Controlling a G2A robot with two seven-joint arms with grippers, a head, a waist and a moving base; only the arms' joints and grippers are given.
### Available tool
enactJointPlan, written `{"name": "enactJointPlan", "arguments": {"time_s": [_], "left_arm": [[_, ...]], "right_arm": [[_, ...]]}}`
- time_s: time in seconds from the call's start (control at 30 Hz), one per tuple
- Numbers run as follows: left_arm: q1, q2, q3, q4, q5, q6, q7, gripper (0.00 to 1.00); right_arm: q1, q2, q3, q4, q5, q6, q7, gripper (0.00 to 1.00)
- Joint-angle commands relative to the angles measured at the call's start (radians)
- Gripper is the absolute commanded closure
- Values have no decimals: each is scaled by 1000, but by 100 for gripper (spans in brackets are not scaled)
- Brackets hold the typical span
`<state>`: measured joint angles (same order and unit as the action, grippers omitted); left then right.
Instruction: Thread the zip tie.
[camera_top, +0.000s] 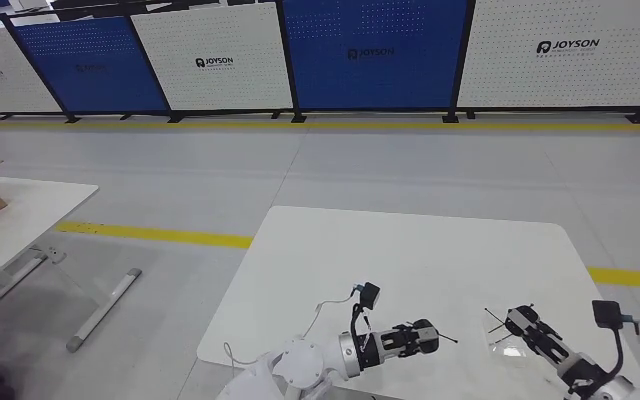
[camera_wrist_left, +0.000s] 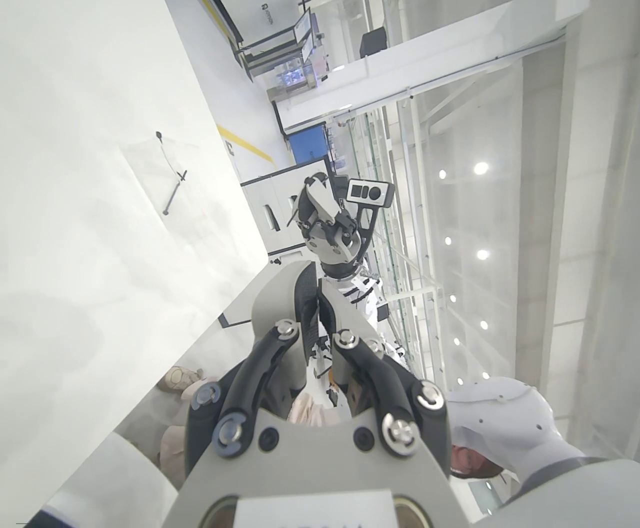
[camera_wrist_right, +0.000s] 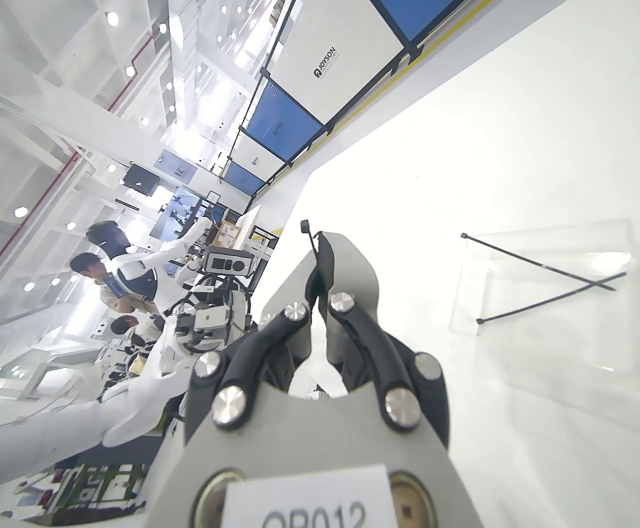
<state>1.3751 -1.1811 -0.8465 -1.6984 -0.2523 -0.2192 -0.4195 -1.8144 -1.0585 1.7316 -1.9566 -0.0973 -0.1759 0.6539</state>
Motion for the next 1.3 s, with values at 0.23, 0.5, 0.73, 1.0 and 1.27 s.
{"name": "enactJointPlan", "arguments": {"time_s": [0.23,0.5,0.73,1.0,1.27], "left_arm": [[1,0,0,-1,-1,-1,1,100],[1,0,0,-1,-1,-1,1,100],[1,0,0,-1,-1,-1,1,100],[1,0,0,-1,-1,-1,1,100],[-34,-22,44,14,110,47,187,100]], "right_arm": [[0,0,0,0,0,0,0,100],[-33,-14,-36,-33,-80,5,-221,100],[-85,-29,-93,-68,-232,49,-441,100],[-85,-29,-93,-68,-232,49,-441,100],[-85,-29,-93,-68,-232,49,-441,100]]}}
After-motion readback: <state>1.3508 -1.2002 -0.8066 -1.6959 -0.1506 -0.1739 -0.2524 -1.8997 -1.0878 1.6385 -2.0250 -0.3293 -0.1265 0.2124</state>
